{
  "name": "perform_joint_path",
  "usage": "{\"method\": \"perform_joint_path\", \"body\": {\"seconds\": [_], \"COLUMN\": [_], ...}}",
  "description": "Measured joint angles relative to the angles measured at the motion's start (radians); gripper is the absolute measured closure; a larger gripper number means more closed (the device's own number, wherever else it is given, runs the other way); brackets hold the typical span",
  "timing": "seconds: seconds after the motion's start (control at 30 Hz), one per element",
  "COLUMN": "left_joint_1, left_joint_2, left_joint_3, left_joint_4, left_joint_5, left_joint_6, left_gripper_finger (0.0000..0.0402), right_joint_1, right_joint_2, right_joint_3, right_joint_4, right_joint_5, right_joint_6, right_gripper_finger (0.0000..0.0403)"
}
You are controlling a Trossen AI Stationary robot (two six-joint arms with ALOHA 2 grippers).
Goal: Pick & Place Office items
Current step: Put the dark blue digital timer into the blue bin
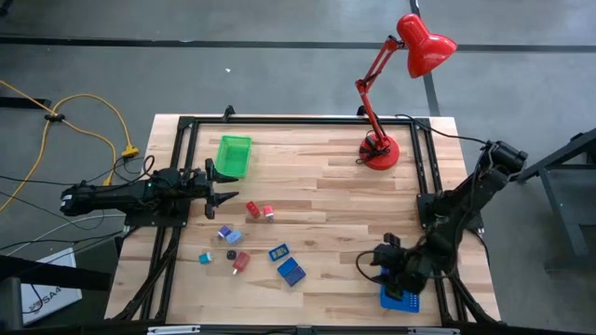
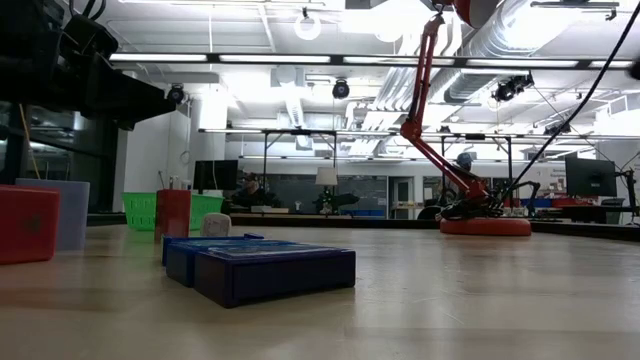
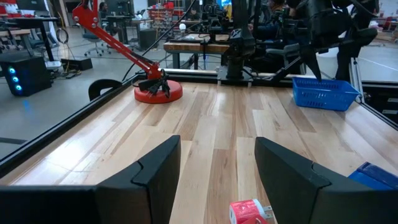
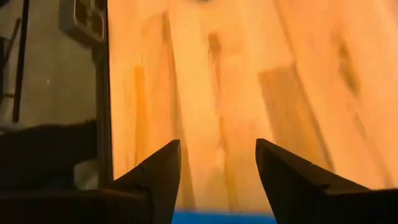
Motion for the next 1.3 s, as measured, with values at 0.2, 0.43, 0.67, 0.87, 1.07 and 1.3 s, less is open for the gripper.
{"method": "perform_joint_path", "body": {"seconds": [0.2, 0.43, 0.67, 0.87, 1.07, 1.3], "left_joint_1": [0.0, 0.0, 0.0, 0.0, 0.0, 0.0], "left_joint_2": [0.0, 0.0, 0.0, 0.0, 0.0, 0.0], "left_joint_3": [0.0, 0.0, 0.0, 0.0, 0.0, 0.0], "left_joint_4": [0.0, 0.0, 0.0, 0.0, 0.0, 0.0], "left_joint_5": [0.0, 0.0, 0.0, 0.0, 0.0, 0.0], "left_joint_6": [0.0, 0.0, 0.0, 0.0, 0.0, 0.0], "left_gripper_finger": [0.0202, 0.0202, 0.0202, 0.0202, 0.0202, 0.0202], "right_joint_1": [-0.108, -0.223, -0.297, -0.312, -0.311, -0.311], "right_joint_2": [0.0, 0.0, 0.0, 0.0, 0.0, 0.005], "right_joint_3": [0.0, 0.0, 0.0, 0.0, 0.0, 0.0], "right_joint_4": [0.097, 0.254, 0.339, 0.372, 0.407, 0.436], "right_joint_5": [0.022, 0.021, 0.021, 0.02, 0.013, -0.071], "right_joint_6": [-0.184, -0.462, -0.639, -0.757, -0.835, -0.842], "right_gripper_finger": [0.0209, 0.0209, 0.0209, 0.0209, 0.0209, 0.0209]}}
